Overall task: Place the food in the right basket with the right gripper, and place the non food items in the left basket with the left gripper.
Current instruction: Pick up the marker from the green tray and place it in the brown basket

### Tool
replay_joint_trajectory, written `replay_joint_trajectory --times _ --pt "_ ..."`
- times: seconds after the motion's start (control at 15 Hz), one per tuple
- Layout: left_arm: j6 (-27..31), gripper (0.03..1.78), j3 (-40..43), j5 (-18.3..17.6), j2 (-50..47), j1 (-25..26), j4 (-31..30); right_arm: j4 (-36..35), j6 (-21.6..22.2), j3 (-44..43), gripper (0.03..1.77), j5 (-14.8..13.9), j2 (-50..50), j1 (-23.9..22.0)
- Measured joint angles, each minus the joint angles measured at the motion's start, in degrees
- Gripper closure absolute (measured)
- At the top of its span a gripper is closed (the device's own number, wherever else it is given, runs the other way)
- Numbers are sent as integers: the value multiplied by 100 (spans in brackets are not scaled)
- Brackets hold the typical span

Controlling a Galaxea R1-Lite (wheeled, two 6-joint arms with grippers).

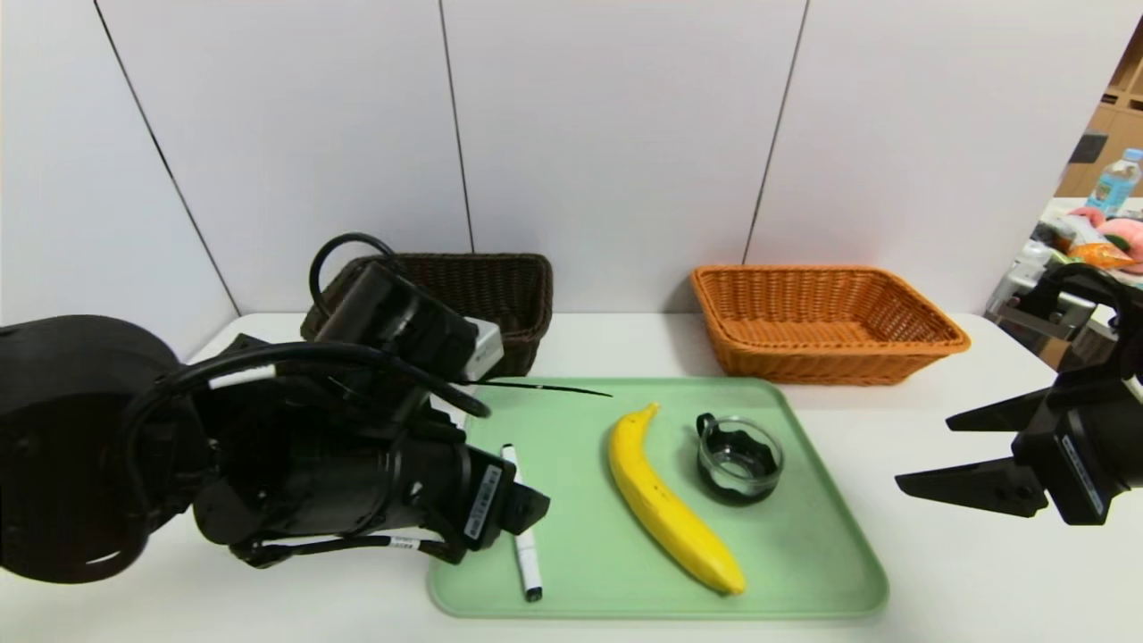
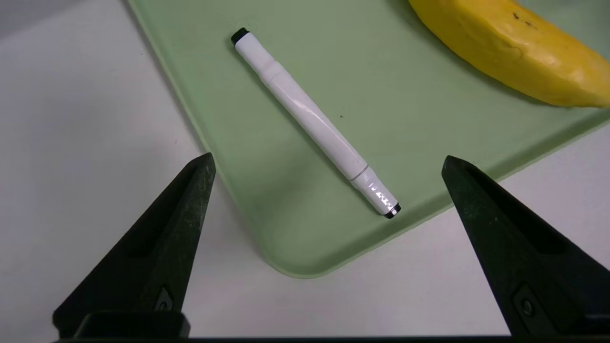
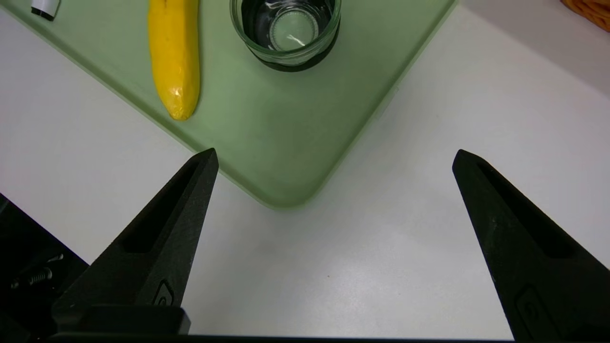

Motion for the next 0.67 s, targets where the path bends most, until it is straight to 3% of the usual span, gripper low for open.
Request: replay_joint_trajectory --times 0.4,0.67 --pt "-1011 12 -545 243 634 -166 599 12 63 -23 10 0 13 1" --pt "-1612 12 -853 734 1064 -171 736 17 155 7 10 0 -4 96"
